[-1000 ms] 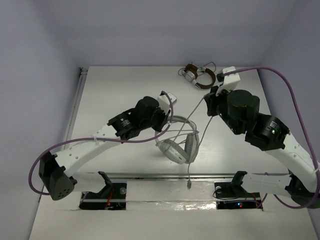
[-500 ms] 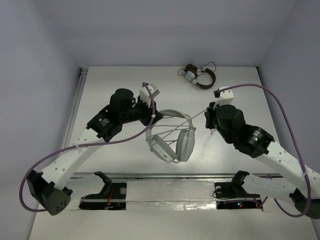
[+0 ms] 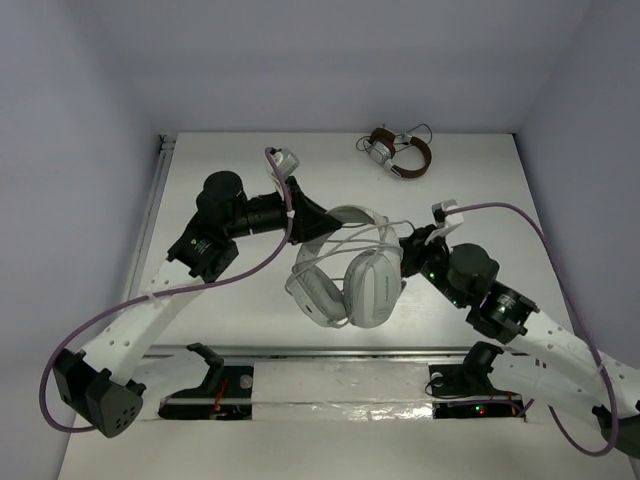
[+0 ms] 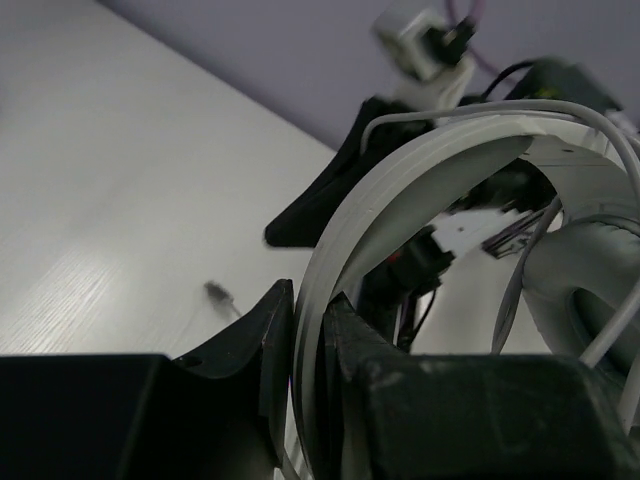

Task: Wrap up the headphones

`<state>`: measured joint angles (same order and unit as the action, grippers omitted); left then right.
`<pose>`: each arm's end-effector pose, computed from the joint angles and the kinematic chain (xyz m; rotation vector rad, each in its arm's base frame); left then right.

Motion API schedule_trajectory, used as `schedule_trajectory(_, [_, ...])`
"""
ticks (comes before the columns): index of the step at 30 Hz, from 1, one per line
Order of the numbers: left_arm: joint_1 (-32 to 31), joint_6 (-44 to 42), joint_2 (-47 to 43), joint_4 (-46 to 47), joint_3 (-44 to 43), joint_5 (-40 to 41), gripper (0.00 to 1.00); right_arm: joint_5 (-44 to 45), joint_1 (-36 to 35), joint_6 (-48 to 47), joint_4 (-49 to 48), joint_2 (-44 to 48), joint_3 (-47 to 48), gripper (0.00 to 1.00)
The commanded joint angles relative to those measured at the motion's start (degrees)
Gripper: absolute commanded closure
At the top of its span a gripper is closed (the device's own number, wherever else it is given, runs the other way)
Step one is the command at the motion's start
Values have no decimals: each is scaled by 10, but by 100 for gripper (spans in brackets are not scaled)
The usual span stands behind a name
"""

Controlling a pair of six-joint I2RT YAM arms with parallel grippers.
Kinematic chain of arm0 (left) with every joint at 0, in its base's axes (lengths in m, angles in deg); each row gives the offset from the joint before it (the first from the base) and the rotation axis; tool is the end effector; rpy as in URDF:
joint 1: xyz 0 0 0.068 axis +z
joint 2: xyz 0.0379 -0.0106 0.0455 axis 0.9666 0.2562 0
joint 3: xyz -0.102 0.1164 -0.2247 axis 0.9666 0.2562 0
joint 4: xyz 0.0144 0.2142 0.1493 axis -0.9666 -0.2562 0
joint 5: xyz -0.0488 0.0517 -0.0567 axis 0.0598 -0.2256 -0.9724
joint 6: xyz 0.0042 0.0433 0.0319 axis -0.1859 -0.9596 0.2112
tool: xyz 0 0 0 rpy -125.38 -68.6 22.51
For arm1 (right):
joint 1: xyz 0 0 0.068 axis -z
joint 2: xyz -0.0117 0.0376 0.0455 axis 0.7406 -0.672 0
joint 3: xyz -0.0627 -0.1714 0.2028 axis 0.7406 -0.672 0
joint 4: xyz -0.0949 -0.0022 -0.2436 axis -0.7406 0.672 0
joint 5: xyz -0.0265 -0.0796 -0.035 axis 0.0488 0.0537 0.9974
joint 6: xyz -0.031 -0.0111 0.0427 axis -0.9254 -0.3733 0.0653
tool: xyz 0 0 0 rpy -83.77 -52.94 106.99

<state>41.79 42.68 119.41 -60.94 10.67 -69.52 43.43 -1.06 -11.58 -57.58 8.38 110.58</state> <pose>0.1841 -0.1510 0.4084 0.8516 1.4653 -1.2902 0.1232 0.1247 0.3359 -0.1495 1.7379 0.6758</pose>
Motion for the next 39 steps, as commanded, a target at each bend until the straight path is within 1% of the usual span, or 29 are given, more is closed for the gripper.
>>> schedule_trajectory(1, [1, 155, -11, 183, -26, -74, 100, -89, 3, 7, -176, 9, -51, 94])
schedule_trajectory(3, [1, 180, -13, 205, -38, -61, 100, -126, 3, 0, -230, -9, -71, 92])
schedule_trajectory(4, [1, 184, -15, 195, -45, -36, 100, -142, 3, 0, -251, -16, -78, 89])
schedule_trajectory(6, [1, 195, -21, 200, -52, -19, 100, -157, 3, -3, -302, -43, -94, 83])
schedule_trajectory(7, [1, 201, -26, 208, -52, -1, 100, -166, 3, -1, -316, -55, -97, 76])
schedule_trajectory(9, [1, 223, -28, 223, -52, 3, 100, -172, 3, -1, -346, -79, -102, 73])
schedule_trajectory(11, [1, 230, -28, 227, -58, 17, 100, -172, 3, 5, -363, -114, -107, 73])
schedule_trajectory(13, [1, 230, -30, 217, -73, 45, 100, -199, 3, 22, -396, -140, -121, 73])
schedule_trajectory(15, [1, 235, -31, 223, -82, 63, 100, -211, 3, 35, -436, -153, -135, 73])
schedule_trajectory(18, [1, 249, -32, 239, -88, 98, 100, -203, 3, 60, -468, -170, -158, 72])
schedule_trajectory(19, [1, 249, -35, 240, -89, 121, 100, -207, 3, 71, -473, -179, -165, 71])
schedule_trajectory(24, [1, 269, -31, 269, -85, 139, 100, -243, 3, 94, -530, -230, -181, 66])
schedule_trajectory(29, [1, 270, -33, 268, -82, 168, 100, -240, 3, 131, -586, -253, -211, 69])
schedule_trajectory(32, [1, 278, -40, 272, -71, 205, 100, -220, 3, 145, -589, -255, -225, 69])
schedule_trajectory(33, [1, 290, -43, 277, -55, 218, 100, -217, 3, 150, -582, -256, -226, 69])
schedule_trajectory(34, [-5, 296, -45, 286, -50, 245, 100, -216, -2, 154, -578, -262, -223, 68])
schedule_trajectory(36, [-12, 299, -41, 287, -40, 273, 100, -206, -16, 164, -571, -268, -220, 66])
schedule_trajectory(37, [-28, 293, -36, 288, -38, 302, 100, -197, -24, 166, -567, -271, -216, 66])
schedule_trajectory(39, [-35, 287, -33, 288, -31, 332, 100, -180, -42, 174, -554, -275, -212, 66])
